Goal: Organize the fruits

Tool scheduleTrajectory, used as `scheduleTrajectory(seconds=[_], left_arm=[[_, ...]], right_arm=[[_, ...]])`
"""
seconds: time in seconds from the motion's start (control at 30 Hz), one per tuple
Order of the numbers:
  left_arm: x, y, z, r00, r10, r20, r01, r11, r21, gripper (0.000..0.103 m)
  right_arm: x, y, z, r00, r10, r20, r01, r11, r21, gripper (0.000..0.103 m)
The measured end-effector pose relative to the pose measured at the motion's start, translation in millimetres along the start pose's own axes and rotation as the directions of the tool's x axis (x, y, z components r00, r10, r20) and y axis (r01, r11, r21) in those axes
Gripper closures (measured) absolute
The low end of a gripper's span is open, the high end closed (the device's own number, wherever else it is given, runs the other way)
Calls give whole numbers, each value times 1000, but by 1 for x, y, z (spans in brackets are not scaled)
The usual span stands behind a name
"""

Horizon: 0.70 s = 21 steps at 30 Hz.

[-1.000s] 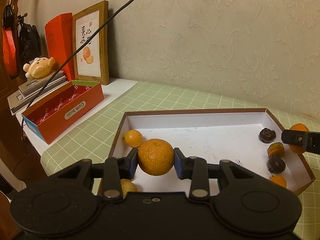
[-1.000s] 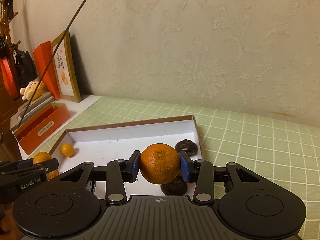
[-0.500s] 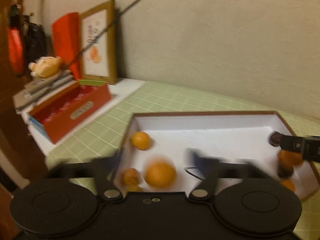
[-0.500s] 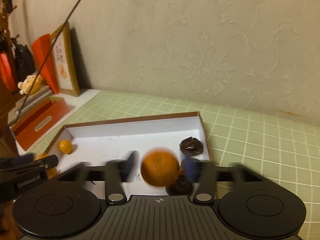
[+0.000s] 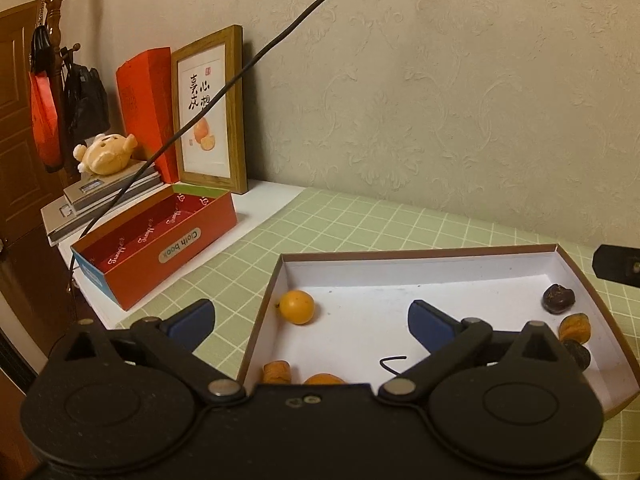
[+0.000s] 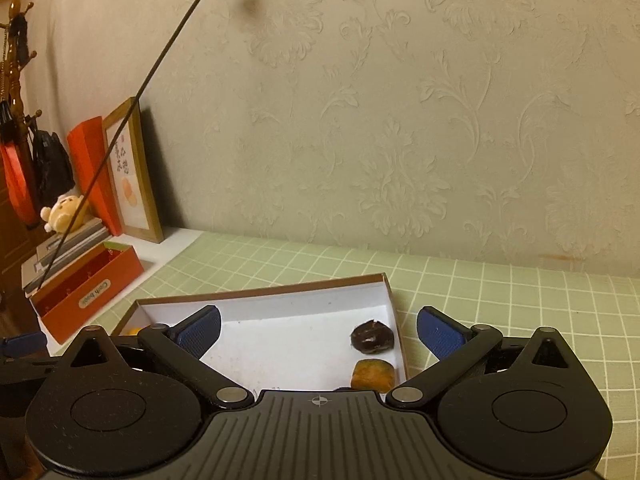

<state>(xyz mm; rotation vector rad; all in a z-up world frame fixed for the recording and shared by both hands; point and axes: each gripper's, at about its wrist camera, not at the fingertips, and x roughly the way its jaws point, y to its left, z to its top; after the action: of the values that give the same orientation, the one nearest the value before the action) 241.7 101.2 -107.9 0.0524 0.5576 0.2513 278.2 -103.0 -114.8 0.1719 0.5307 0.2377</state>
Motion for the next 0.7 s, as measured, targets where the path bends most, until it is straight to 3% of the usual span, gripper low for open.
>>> scheduleTrajectory(seconds=[0.7], left_arm=[[0,2,0,1000,10,-12,-10,1000,3,6]], right_arm=[[-8,-2,1,1000,-4,-24,4,1000,3,0]])
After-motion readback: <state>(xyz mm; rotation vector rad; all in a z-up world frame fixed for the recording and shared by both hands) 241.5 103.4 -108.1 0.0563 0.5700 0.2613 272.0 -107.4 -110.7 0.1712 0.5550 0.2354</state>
